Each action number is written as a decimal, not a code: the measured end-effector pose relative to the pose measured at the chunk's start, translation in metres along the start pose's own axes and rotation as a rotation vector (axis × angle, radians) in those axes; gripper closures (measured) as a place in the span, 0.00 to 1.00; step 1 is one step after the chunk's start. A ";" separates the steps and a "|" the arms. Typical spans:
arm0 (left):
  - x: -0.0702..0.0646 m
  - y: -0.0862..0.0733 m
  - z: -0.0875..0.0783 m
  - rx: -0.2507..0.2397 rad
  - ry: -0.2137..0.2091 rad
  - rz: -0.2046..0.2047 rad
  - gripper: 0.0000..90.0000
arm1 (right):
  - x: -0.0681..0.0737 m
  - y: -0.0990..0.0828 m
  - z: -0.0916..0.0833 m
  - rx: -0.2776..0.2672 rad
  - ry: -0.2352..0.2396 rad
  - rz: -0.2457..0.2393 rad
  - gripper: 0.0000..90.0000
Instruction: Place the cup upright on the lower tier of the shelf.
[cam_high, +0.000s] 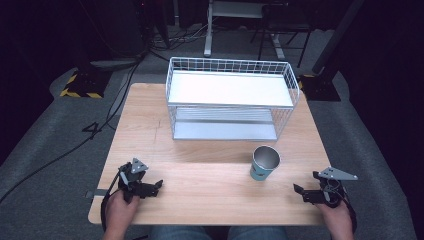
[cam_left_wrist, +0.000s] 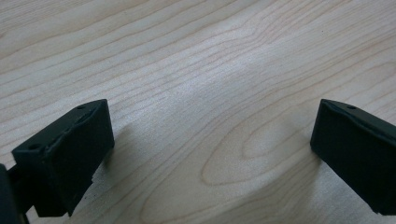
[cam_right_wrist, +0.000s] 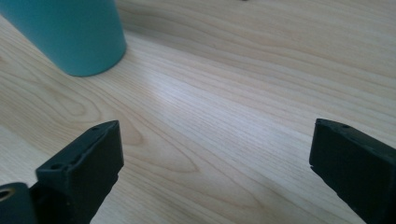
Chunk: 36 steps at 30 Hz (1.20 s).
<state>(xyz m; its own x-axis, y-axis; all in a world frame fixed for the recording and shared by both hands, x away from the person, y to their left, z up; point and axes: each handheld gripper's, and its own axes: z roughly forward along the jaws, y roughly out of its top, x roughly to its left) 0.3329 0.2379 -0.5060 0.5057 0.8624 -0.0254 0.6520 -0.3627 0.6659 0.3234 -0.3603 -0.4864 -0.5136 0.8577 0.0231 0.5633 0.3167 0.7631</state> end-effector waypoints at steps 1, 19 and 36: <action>0.000 0.000 0.000 0.002 -0.001 -0.001 0.00 | 0.003 0.002 -0.002 -0.015 0.012 -0.008 0.02; 0.000 0.001 0.001 0.000 0.002 -0.002 0.00 | 0.037 0.027 -0.003 -0.130 0.145 -0.078 0.00; 0.000 0.001 0.001 0.000 0.001 -0.002 0.00 | 0.076 0.047 0.041 -0.093 0.211 -0.119 0.00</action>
<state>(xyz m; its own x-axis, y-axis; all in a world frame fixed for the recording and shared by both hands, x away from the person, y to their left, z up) 0.3336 0.2374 -0.5060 0.5035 0.8636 -0.0259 0.6531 -0.3608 0.6658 0.3370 -0.2636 -0.4756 -0.7017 0.7103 0.0562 0.4339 0.3634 0.8244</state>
